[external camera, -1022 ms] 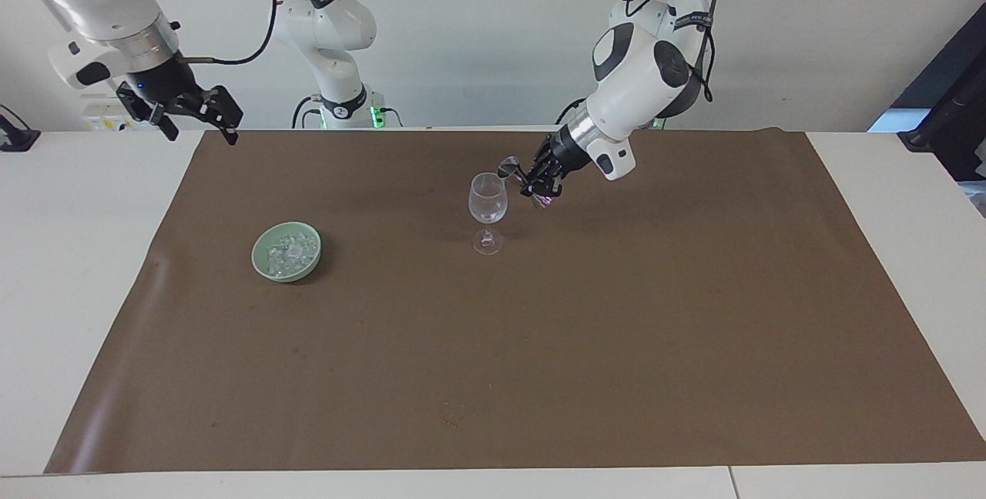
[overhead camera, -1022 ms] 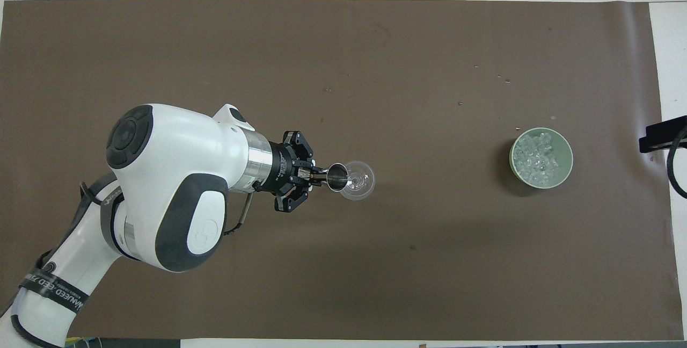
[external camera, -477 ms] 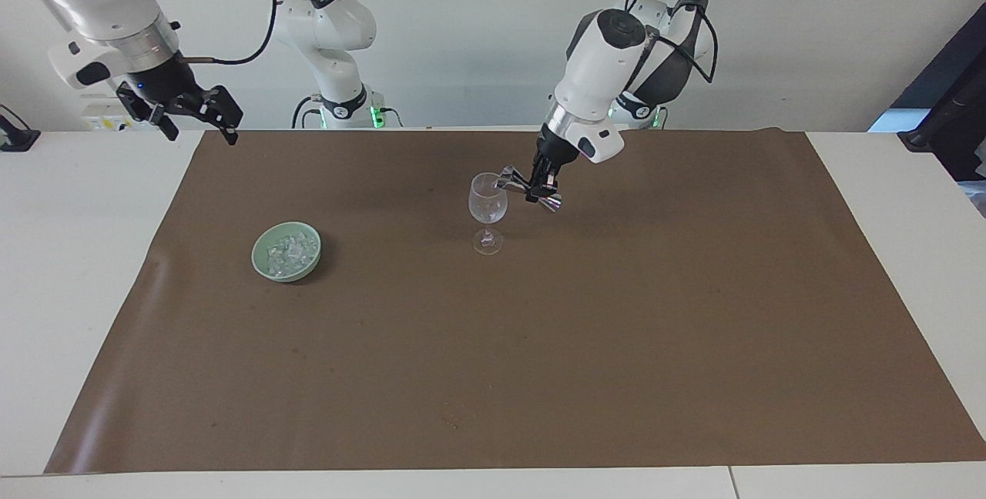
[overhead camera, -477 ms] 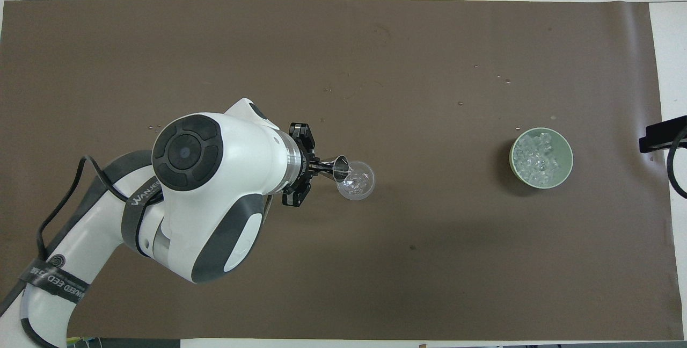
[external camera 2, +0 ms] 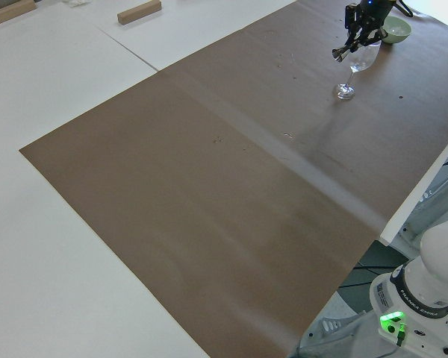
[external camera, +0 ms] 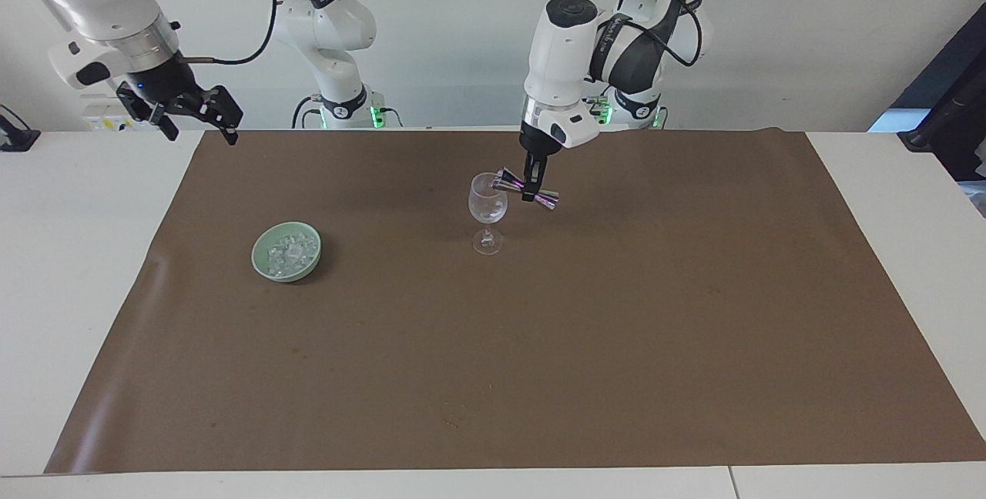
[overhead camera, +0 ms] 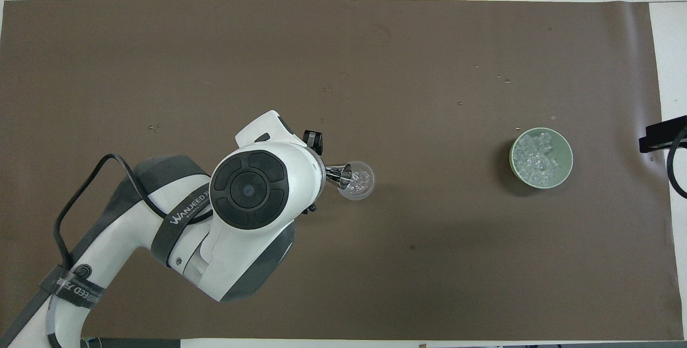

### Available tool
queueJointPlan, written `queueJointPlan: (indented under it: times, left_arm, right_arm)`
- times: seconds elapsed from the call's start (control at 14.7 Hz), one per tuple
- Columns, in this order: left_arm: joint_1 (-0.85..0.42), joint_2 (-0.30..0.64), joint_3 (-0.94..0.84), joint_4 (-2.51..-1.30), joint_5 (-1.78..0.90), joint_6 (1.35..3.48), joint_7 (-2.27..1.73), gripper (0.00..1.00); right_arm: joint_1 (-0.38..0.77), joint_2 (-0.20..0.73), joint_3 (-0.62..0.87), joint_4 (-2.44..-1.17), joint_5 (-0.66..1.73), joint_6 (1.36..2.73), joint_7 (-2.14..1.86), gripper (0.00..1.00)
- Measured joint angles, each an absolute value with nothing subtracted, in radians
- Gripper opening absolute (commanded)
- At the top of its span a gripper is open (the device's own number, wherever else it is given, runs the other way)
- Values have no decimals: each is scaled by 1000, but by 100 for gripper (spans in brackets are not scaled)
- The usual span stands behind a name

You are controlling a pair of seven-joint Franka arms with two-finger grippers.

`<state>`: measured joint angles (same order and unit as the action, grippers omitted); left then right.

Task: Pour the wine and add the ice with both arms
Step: 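Tilt the jigger over the clear glass with the left gripper, then return the jigger with the left gripper while the right gripper reaches the cup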

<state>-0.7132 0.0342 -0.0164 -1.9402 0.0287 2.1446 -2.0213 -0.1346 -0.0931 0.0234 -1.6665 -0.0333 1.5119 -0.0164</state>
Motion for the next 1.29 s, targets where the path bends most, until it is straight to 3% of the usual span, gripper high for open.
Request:
queueJointPlan:
  times: [1.29]
  left_arm:
    - [-810,33,-56,-1901,408,2038,-2274,0]
  right_arm:
    - [-138,-93,22,-1666,-33,1512,-16,100]
